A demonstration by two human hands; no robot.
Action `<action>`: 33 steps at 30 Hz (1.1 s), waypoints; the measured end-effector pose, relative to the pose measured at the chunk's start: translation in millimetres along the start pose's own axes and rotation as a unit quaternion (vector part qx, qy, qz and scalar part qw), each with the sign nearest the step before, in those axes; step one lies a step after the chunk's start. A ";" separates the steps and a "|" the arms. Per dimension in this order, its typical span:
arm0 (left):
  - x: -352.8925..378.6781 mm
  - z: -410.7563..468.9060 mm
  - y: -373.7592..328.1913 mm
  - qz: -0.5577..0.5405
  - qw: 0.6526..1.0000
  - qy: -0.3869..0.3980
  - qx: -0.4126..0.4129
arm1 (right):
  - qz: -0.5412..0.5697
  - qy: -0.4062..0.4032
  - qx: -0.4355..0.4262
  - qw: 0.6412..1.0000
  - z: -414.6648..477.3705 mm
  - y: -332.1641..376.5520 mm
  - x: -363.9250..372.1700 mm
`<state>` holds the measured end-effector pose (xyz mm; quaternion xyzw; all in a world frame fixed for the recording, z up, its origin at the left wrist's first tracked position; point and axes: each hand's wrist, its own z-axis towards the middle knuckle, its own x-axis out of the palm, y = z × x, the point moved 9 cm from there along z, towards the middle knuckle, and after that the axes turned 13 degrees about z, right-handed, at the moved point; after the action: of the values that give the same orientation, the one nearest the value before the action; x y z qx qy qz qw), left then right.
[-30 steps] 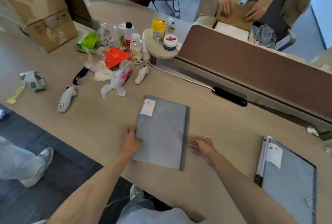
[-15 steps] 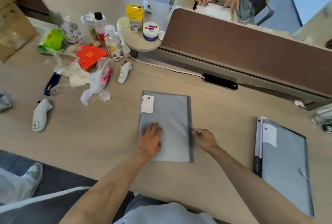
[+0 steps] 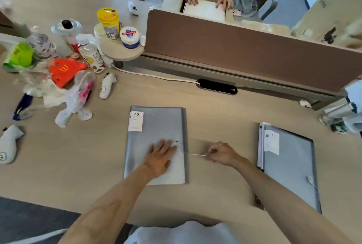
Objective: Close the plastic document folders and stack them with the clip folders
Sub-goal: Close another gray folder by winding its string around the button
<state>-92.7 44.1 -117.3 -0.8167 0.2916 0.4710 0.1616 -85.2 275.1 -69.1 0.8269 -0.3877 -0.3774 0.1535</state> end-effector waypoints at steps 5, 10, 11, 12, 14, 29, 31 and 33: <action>-3.0 -19.1 -5.7 0.036 0.999 -0.016 0.015 | 0.074 0.155 -0.015 0.985 -6.0 15.0 24.8; 13.0 -42.1 -15.5 0.079 0.993 -0.063 0.059 | 0.112 0.199 -0.052 0.972 -7.0 49.5 41.5; 13.1 -46.1 -15.6 0.075 0.993 -0.066 0.058 | 0.106 0.201 -0.059 0.972 -6.3 55.0 45.8; 12.0 -48.6 -13.5 0.065 0.994 -0.068 0.050 | 0.102 0.199 -0.064 0.973 -5.6 61.0 48.6; 8.7 -48.9 -12.5 0.043 0.996 -0.068 0.048 | 0.105 0.180 -0.070 0.976 -3.1 68.1 45.0; 0.1 -61.4 -20.6 0.050 0.981 -0.162 0.093 | 0.009 0.152 -0.083 0.985 23.3 109.2 94.6; 1.7 -63.9 -20.8 0.043 0.980 -0.176 0.079 | -0.017 0.155 -0.080 0.984 29.9 110.3 104.1; 1.4 -64.7 -19.8 0.026 0.982 -0.179 0.059 | -0.045 0.158 -0.077 0.983 35.6 110.4 113.3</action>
<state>-36.1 24.2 -86.2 -0.7006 0.3067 0.5951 0.2467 -122.6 118.7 -89.8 0.8784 -0.2911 -0.2773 0.2586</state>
